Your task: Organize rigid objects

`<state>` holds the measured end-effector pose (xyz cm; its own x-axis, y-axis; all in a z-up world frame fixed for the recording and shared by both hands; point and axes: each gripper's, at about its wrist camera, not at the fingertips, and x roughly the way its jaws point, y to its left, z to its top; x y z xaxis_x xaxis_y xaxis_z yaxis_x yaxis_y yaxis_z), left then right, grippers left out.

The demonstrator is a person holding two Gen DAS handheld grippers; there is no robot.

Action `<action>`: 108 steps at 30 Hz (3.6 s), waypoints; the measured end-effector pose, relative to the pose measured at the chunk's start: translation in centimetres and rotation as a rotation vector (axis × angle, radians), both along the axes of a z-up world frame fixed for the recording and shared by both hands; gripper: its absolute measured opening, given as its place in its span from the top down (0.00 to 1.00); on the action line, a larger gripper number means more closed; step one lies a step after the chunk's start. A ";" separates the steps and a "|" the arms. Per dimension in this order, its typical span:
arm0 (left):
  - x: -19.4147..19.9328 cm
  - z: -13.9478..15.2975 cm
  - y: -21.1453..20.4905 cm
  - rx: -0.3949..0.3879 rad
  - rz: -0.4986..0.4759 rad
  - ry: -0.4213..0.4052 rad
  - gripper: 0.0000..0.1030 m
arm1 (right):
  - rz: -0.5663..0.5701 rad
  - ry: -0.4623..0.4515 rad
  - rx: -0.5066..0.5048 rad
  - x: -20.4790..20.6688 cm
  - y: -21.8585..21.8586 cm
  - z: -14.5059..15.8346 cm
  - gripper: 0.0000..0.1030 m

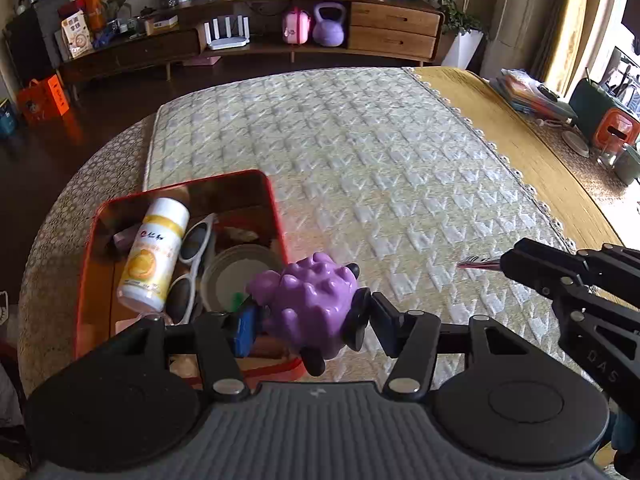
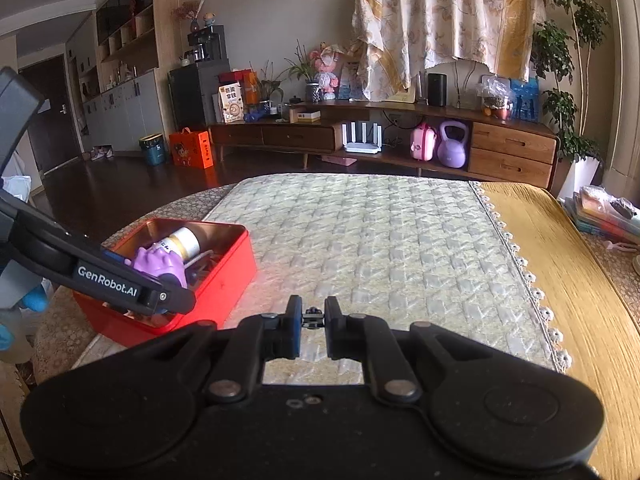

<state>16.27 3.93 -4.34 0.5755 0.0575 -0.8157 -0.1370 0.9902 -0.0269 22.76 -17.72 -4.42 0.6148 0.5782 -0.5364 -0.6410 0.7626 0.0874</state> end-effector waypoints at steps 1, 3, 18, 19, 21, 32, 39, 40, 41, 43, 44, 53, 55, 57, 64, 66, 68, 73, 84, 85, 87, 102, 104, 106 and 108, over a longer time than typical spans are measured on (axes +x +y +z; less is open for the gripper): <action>-0.4 0.0 0.7 -0.002 0.012 0.001 0.45 | 0.006 -0.003 0.000 -0.2 0.3 0.2 0.90; -1.1 0.0 2.1 -0.007 0.035 0.000 0.45 | 0.018 -0.008 -0.001 -0.4 1.1 0.5 0.90; -3.5 -1.3 10.4 0.004 0.178 0.015 0.45 | 0.155 -0.037 -0.014 -1.5 10.3 0.9 0.90; -3.5 -1.5 10.7 0.003 0.179 0.014 0.45 | 0.163 -0.045 -0.020 -1.5 11.1 0.8 0.90; -3.4 -2.0 11.2 -0.003 0.178 0.013 0.45 | 0.176 -0.053 -0.033 -1.3 12.2 0.2 0.90; -2.6 -3.8 12.4 -0.024 0.180 0.037 0.45 | 0.201 -0.025 -0.077 -0.2 14.9 -3.1 0.90; -2.5 -4.7 12.6 -0.040 0.176 0.043 0.45 | 0.228 -0.002 -0.125 -0.9 15.2 -3.7 0.90; -2.5 -4.7 12.6 -0.042 0.174 0.042 0.45 | 0.232 0.006 -0.134 -1.1 15.3 -3.8 0.90; -2.5 -4.7 12.6 -0.044 0.173 0.042 0.45 | 0.234 0.007 -0.146 -1.3 15.4 -3.9 0.90; -2.5 -4.7 12.5 -0.039 0.171 0.040 0.45 | 0.236 0.003 -0.176 -1.6 15.5 -4.2 0.90; -2.5 -4.7 12.4 -0.035 0.168 0.039 0.45 | 0.238 0.001 -0.183 -1.8 15.5 -4.2 0.90; -3.0 -4.3 11.4 -0.008 0.151 0.016 0.45 | 0.233 0.053 -0.155 -1.8 14.6 -3.8 0.89; -3.3 -4.1 11.2 -0.002 0.151 0.005 0.44 | 0.227 0.063 -0.140 -1.8 14.3 -3.5 0.88; -3.5 -4.0 11.1 -0.002 0.156 -0.003 0.41 | 0.219 0.069 -0.126 -1.9 13.9 -3.3 0.88; -4.6 -3.0 10.7 0.002 0.163 -0.043 0.32 | 0.193 0.066 -0.080 -2.2 12.2 -2.1 0.83; -4.9 -2.6 10.5 0.001 0.161 -0.057 0.31 | 0.187 0.069 -0.062 -2.2 11.7 -1.7 0.82; -5.3 -2.2 10.2 0.008 0.156 -0.070 0.29 | 0.183 0.070 -0.047 -2.4 11.3 -1.3 0.82; -6.0 -1.4 9.4 0.020 0.143 -0.097 0.27 | 0.185 0.067 -0.016 -3.1 10.4 -0.4 0.77; -8.3 0.5 8.0 0.045 0.155 -0.157 0.27 | 0.189 0.045 0.046 -5.0 8.8 1.5 0.53; -8.5 0.6 7.9 0.046 0.155 -0.162 0.27 | 0.187 0.047 0.051 -5.2 8.6 1.6 0.49; -9.1 0.9 7.5 0.062 0.155 -0.178 0.27 | 0.179 0.047 0.062 -5.5 8.1 1.6 0.39; -11.9 1.9 5.2 0.052 0.125 -0.236 0.19 | 0.117 0.049 0.115 -7.5 4.8 2.2 0.01; -12.1 1.9 4.9 0.051 0.121 -0.238 0.16 | 0.110 0.060 0.129 -7.6 4.4 2.3 0.01; -12.3 1.9 4.6 0.047 0.119 -0.241 0.16 | 0.102 0.065 0.137 -7.7 4.0 2.3 0.01; -12.5 2.0 4.2 0.057 0.125 -0.240 0.15 | 0.098 0.067 0.142 -7.8 3.8 2.3 0.01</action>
